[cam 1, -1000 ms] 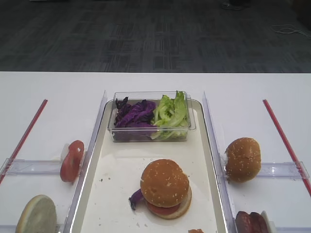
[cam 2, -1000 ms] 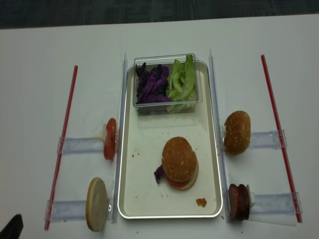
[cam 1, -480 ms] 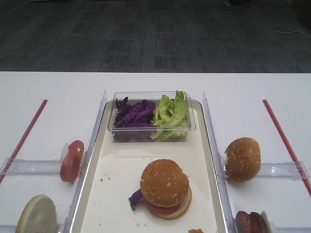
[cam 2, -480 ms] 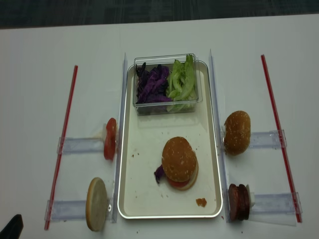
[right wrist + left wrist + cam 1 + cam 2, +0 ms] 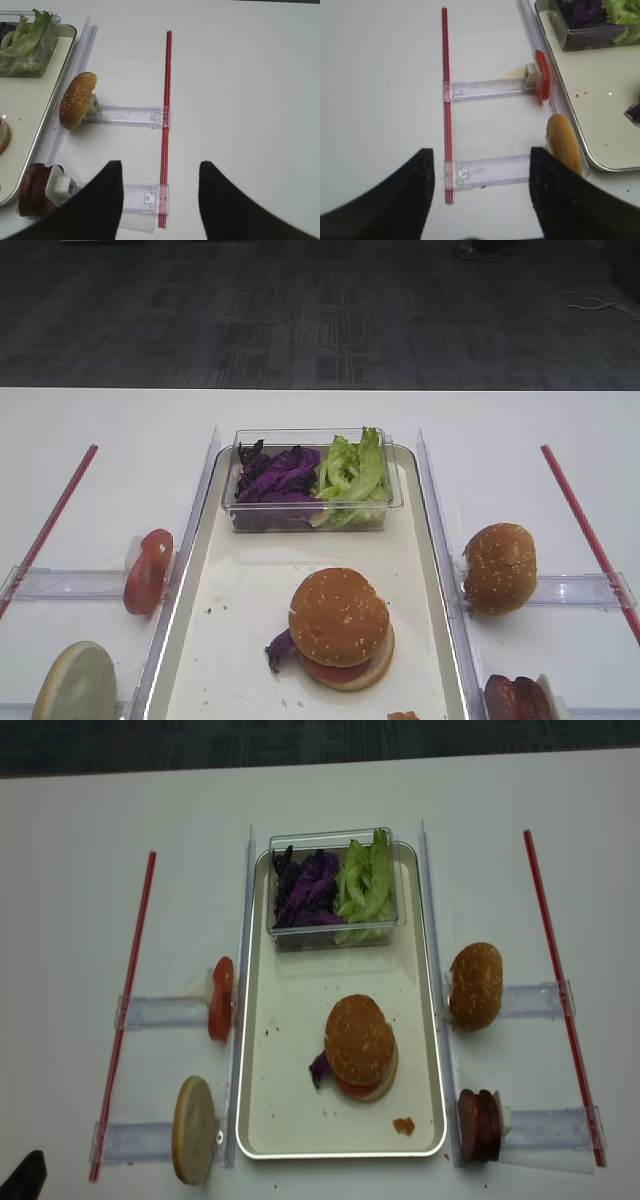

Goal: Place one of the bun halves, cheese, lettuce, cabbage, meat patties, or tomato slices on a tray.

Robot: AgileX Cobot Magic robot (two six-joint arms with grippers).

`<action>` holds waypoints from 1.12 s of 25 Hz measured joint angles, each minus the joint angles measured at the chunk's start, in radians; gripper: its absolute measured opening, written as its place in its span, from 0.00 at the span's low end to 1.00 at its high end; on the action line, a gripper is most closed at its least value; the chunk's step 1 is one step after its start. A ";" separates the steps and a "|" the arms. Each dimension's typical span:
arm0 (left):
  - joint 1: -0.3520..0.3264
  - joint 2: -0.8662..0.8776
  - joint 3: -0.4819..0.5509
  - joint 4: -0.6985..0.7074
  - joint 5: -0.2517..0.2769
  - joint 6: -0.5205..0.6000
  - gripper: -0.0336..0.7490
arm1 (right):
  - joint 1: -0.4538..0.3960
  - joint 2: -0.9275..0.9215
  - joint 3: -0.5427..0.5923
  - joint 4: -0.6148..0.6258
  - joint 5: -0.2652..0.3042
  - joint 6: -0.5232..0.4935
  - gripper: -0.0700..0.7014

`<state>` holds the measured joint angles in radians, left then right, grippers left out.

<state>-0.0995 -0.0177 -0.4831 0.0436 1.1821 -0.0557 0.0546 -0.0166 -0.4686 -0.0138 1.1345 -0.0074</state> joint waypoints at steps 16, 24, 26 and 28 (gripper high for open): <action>0.000 0.000 0.000 0.000 0.000 0.000 0.55 | 0.000 0.000 0.000 0.000 0.000 0.000 0.49; 0.000 0.000 0.000 0.000 0.000 0.000 0.55 | 0.000 0.000 0.000 0.000 0.000 0.000 0.46; 0.000 0.000 0.000 0.000 0.000 0.000 0.55 | 0.000 0.000 0.000 0.000 0.000 0.000 0.45; 0.000 0.000 0.000 0.000 0.000 0.000 0.55 | 0.000 0.000 0.000 0.000 0.000 0.000 0.45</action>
<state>-0.0995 -0.0177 -0.4831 0.0436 1.1821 -0.0557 0.0546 -0.0166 -0.4686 -0.0138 1.1345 -0.0074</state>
